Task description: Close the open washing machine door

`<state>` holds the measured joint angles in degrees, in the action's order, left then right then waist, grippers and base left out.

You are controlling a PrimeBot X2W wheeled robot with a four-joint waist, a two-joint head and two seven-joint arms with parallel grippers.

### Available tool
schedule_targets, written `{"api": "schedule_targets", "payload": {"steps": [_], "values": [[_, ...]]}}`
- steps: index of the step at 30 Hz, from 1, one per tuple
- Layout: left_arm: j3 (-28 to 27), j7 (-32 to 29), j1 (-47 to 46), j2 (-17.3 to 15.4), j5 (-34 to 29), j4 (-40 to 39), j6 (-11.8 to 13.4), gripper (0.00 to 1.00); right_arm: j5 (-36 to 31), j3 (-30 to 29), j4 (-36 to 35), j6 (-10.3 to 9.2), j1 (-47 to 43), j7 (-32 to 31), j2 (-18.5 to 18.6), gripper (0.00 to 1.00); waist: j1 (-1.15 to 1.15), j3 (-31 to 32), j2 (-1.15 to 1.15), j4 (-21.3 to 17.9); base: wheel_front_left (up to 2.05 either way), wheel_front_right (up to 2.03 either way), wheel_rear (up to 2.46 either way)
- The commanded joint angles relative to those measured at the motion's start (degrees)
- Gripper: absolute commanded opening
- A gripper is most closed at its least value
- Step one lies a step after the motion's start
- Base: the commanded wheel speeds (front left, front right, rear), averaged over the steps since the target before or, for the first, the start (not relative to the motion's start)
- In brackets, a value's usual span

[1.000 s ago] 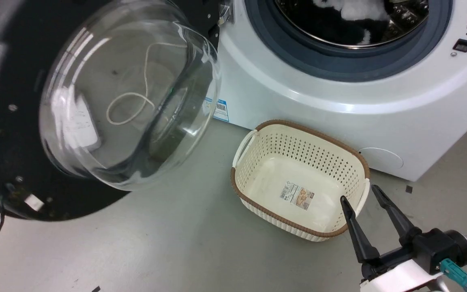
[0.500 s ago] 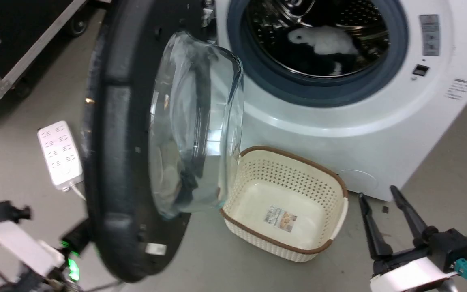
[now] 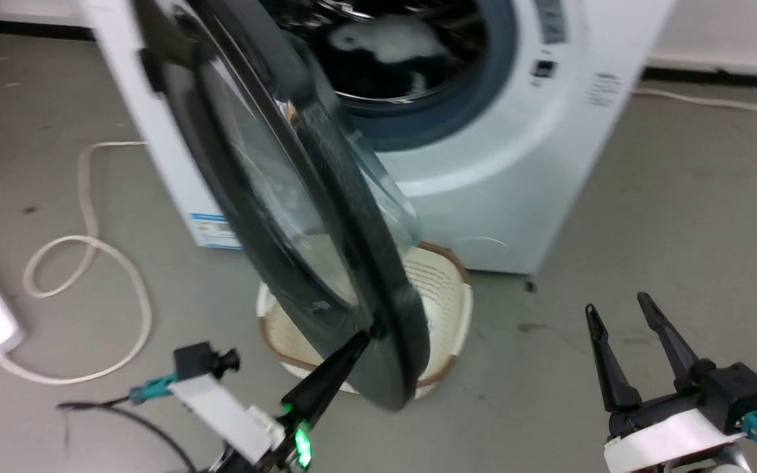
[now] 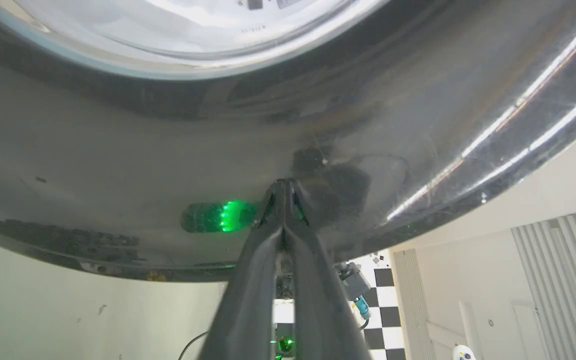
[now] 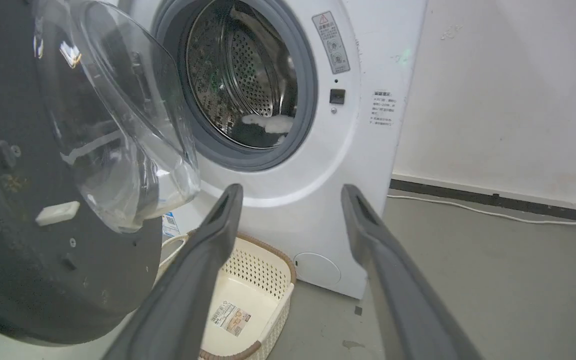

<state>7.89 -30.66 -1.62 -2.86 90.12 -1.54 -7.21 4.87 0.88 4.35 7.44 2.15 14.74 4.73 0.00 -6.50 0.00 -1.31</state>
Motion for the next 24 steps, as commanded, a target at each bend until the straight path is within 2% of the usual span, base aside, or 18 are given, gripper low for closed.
{"api": "schedule_targets", "payload": {"steps": [1, 2, 3, 4, 7, 8, 9, 10, 12, 15, 17, 22, 24], "values": [[2.17, 2.93, -2.94, -0.03, 0.63, 0.56, -0.26, 0.00, 0.25, 0.11, 0.05, 0.05, 1.39, 0.26, -0.17, 1.00, 0.00, -3.74, 0.00, -6.89, 0.00, 0.00, 0.00], [3.33, 4.64, -4.29, -0.03, 0.83, 1.04, -0.26, 0.00, 0.41, 0.21, 0.08, 0.05, 1.75, 0.26, -0.21, 1.00, 0.00, -4.54, 0.00, -8.54, 0.00, 0.00, 0.00], [3.33, 4.64, -4.29, -0.03, 0.83, 1.04, -0.26, 0.00, 0.41, 0.21, 0.08, 0.05, 1.75, 0.26, -0.21, 1.00, 0.00, -4.54, 0.00, -8.54, 0.00, 0.00, 0.00], [5.53, 7.82, -7.45, -0.02, 1.15, 2.48, -0.26, 0.00, 0.75, -0.05, 0.07, 0.05, 2.30, 0.26, -0.35, 1.00, 0.00, -5.91, 0.00, -11.36, 0.00, 0.00, 0.00], [6.96, 13.91, -12.71, -0.02, 4.35, 6.05, -0.26, 0.00, 1.25, -0.15, 0.30, 0.05, 3.02, 0.26, -0.62, 1.00, 0.00, -7.81, 0.00, -15.76, 0.00, 0.00, 0.00], [6.96, 13.91, -12.71, -0.02, 4.35, 6.05, -0.26, 0.00, 1.25, -0.15, 0.30, 0.05, 3.02, 0.26, -0.62, 1.00, 0.00, -7.81, 0.00, -15.76, 0.00, 0.00, 0.00], [7.87, 17.12, -17.03, -0.02, 4.88, 9.03, -0.27, 0.00, 1.58, -0.26, 0.53, 0.05, 3.35, 0.26, -0.82, 1.00, 0.00, -8.80, 0.00, -18.25, 0.00, 0.00, 0.00], [7.87, 17.12, -17.03, -0.02, 4.88, 9.03, -0.27, 0.00, 1.58, -0.26, 0.53, 0.05, 3.35, 0.26, -0.82, 1.00, 0.00, -8.80, 0.00, -18.25, 0.00, 0.00, 0.00], [8.87, 21.07, -23.58, -0.02, 4.08, 13.83, -0.27, 0.00, 2.15, -0.20, 0.82, 0.05, 3.85, 0.26, -1.18, 1.00, 0.00, -10.18, 0.00, -21.40, 0.00, 0.00, 0.00], [8.76, 23.93, -27.63, -0.02, 3.78, 17.64, -0.27, 0.00, 2.56, -0.17, 1.05, 0.05, 4.00, 0.26, -1.40, 1.00, 0.00, -10.77, 0.00, -22.90, 0.00, 0.00, 0.00], [7.46, 28.94, -33.47, -0.02, 1.98, 24.80, -0.27, 0.00, 2.98, 0.27, 1.36, 0.05, 4.26, 0.26, -1.62, 1.00, 0.00, -11.32, 0.00, -24.36, 0.00, 0.00, 0.00], [7.05, 33.27, -39.35, -0.02, 2.20, 31.38, -0.27, 0.00, 3.12, 0.41, 1.56, 0.05, 4.39, 0.26, -1.79, 1.00, 0.00, -11.16, 0.00, -24.55, 0.00, 0.00, 0.00], [7.24, 33.64, -39.63, -0.02, 2.58, 31.70, -0.27, 0.00, 3.14, 0.31, 1.51, 0.05, 4.38, 0.26, -1.80, 1.00, 0.00, -10.89, 0.00, -24.22, 0.00, 0.00, 0.00]]}}
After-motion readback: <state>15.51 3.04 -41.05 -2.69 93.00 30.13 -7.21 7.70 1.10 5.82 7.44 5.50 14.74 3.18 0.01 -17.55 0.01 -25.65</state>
